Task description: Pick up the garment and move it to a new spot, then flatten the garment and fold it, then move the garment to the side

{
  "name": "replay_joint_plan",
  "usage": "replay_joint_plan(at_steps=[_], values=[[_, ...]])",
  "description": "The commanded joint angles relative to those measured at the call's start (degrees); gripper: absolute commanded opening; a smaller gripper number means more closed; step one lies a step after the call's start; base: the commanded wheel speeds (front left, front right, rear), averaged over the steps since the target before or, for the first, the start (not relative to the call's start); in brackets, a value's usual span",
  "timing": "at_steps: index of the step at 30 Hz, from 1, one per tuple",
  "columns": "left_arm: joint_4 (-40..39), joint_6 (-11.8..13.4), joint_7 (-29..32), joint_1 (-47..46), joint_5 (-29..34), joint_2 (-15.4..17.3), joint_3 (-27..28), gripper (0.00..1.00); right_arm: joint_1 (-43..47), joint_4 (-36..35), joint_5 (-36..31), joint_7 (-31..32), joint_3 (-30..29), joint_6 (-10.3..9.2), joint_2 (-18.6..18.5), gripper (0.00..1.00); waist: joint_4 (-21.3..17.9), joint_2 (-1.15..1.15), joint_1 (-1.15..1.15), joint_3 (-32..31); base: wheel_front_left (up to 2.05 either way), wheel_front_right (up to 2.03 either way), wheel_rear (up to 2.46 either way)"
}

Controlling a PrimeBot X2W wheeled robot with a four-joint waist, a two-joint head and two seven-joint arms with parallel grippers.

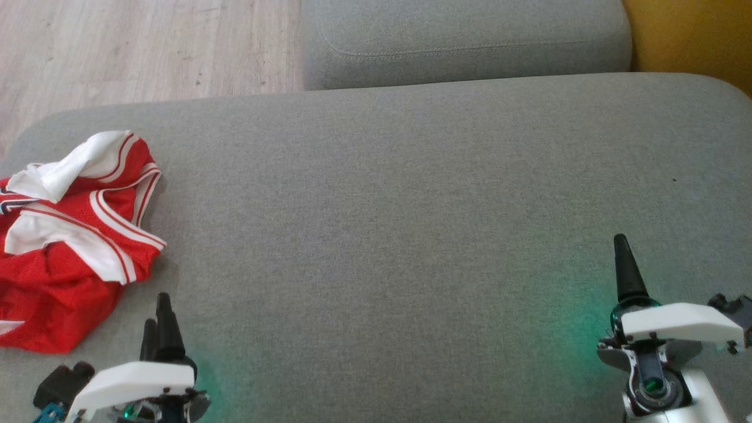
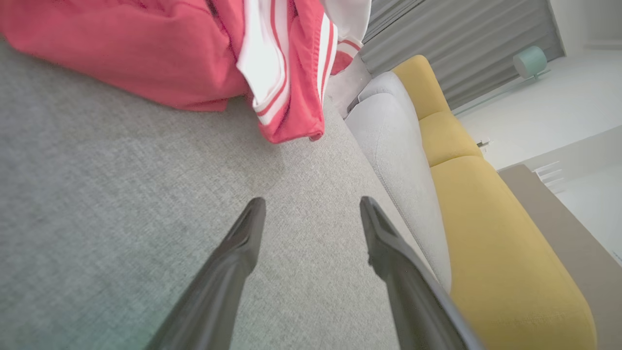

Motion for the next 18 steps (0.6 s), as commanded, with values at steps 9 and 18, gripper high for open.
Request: replay_joint_plan(at_steps=[9, 18], values=[[-0.57, 1.31, -2.15, -3.81, 8.72, 1.28, -0.68, 1.00, -5.33, 0.95, -8.16, -2.23, 3.15, -0.02, -1.63, 1.00, 0.13, 0.00, 0.00, 0.32, 0.00, 0.00, 0.00], [-0.50, 2.01, -3.68, -4.39, 15.36, 1.95, -1.89, 1.00, -6.36, 0.95, -14.59, -3.74, 4.24, -0.02, -1.61, 1.00, -0.05, 0.00, 0.00, 0.71, 0.00, 0.00, 0.00]])
